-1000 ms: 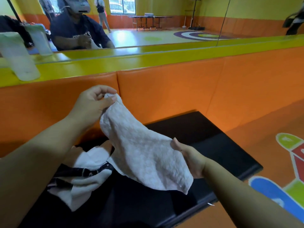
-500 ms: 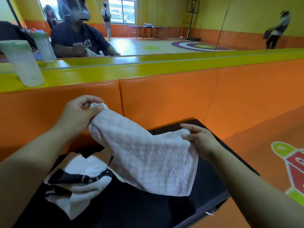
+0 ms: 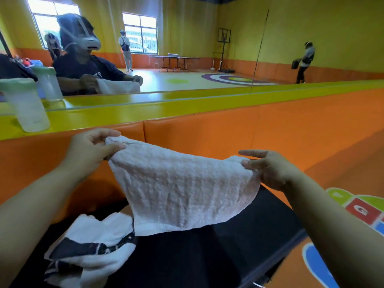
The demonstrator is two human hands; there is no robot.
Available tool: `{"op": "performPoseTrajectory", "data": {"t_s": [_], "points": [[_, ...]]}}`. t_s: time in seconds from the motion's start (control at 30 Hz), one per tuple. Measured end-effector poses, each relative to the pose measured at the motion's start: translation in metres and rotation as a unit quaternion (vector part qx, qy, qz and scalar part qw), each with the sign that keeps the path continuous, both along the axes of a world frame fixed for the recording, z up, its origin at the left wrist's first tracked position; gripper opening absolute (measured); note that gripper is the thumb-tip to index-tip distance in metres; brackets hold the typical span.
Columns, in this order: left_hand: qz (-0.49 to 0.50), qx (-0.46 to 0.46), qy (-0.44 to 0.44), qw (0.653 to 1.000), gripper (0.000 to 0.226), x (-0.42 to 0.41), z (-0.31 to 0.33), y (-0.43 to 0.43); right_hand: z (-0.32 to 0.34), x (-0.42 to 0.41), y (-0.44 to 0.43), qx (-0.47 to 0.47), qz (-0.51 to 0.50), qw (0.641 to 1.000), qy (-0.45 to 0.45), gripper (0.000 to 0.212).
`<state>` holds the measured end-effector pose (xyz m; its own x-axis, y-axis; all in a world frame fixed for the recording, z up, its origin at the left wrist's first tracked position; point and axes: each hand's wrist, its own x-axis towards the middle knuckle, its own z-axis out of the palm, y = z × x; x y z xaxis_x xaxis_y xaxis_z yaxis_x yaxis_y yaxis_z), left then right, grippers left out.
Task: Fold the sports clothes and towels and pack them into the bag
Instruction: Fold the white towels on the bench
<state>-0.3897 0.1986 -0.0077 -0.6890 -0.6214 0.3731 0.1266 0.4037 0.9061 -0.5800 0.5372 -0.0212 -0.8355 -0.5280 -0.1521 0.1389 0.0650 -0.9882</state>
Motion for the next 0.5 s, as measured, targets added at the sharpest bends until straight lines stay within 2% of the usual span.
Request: {"op": "performPoseTrajectory", "data": {"t_s": [0.13, 0.27, 0.33, 0.43, 0.5], "points": [[-0.010, -0.034, -0.012, 0.999, 0.023, -0.001, 0.007, 0.004, 0.004, 0.013, 0.000, -0.059, -0.022, 0.998, -0.020, 0.039], [-0.015, -0.066, -0.026, 0.997, 0.022, 0.004, 0.009, 0.005, 0.015, 0.024, -0.001, -0.112, -0.112, 0.987, 0.016, 0.019], [-0.022, -0.071, -0.035, 0.997, 0.026, 0.006, 0.008, 0.001, 0.018, 0.028, 0.001, -0.089, -0.117, 0.987, 0.065, 0.020], [-0.035, -0.067, -0.046, 0.996, 0.027, 0.008, 0.009, -0.001, 0.022, 0.031, 0.005, -0.003, -0.089, 0.987, 0.132, 0.037], [-0.041, -0.075, -0.049, 0.995, 0.029, 0.009, 0.012, -0.001, 0.025, 0.033, 0.007, 0.027, -0.068, 0.987, 0.146, 0.042]]}}
